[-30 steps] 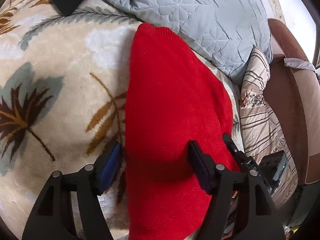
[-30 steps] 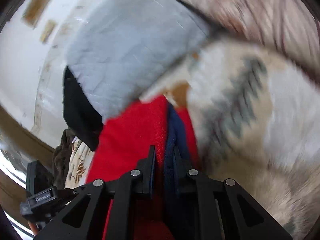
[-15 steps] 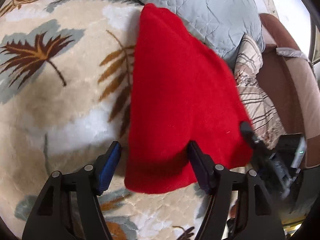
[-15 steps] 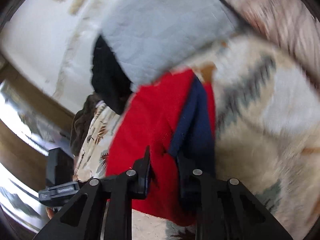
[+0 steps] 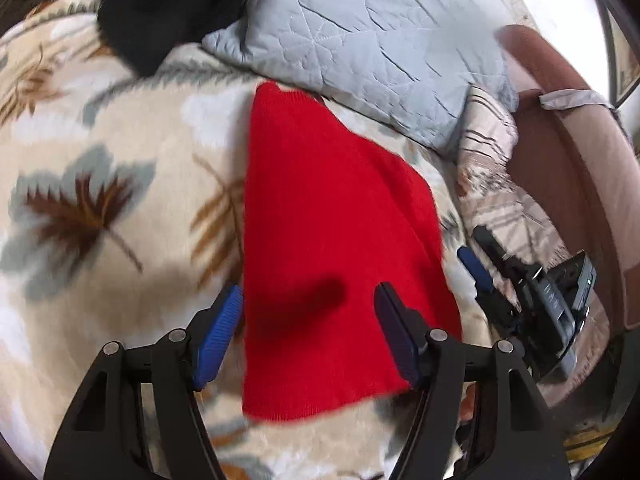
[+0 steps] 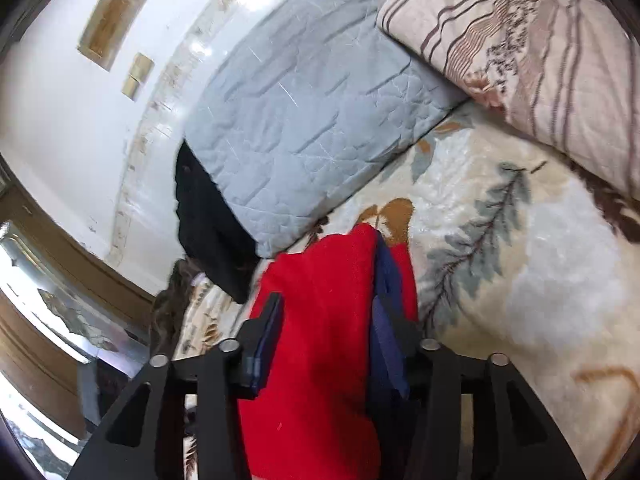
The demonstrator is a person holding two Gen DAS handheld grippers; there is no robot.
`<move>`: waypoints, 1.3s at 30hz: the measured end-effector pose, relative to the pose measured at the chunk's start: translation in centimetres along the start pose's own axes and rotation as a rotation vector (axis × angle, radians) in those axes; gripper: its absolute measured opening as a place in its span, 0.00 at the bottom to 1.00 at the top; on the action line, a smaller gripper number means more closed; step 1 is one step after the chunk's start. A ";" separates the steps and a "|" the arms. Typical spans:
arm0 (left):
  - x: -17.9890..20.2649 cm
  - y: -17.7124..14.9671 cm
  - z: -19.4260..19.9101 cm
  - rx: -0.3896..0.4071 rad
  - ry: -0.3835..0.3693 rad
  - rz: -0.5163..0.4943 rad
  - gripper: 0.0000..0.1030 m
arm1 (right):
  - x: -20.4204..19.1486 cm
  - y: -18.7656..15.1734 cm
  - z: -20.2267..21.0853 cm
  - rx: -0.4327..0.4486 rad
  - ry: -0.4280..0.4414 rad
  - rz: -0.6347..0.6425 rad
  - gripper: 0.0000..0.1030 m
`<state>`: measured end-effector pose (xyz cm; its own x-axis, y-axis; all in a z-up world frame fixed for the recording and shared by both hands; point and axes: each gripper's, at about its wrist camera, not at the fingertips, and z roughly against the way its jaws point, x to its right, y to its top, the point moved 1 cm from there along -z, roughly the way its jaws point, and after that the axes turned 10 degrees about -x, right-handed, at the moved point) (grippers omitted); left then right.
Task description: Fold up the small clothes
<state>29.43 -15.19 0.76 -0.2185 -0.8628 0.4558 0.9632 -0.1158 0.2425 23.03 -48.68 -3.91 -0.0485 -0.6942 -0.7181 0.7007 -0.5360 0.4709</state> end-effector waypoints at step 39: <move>-0.5 -4.1 -2.7 0.089 0.273 -0.002 0.84 | -3.2 -4.8 -2.7 -0.216 -0.167 0.363 0.21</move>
<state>26.06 -15.64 -2.76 -0.1588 -0.9645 0.2108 0.9426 -0.0846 0.3229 21.76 -42.58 -5.22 0.1260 -0.8959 -0.4260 0.8253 -0.1436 0.5461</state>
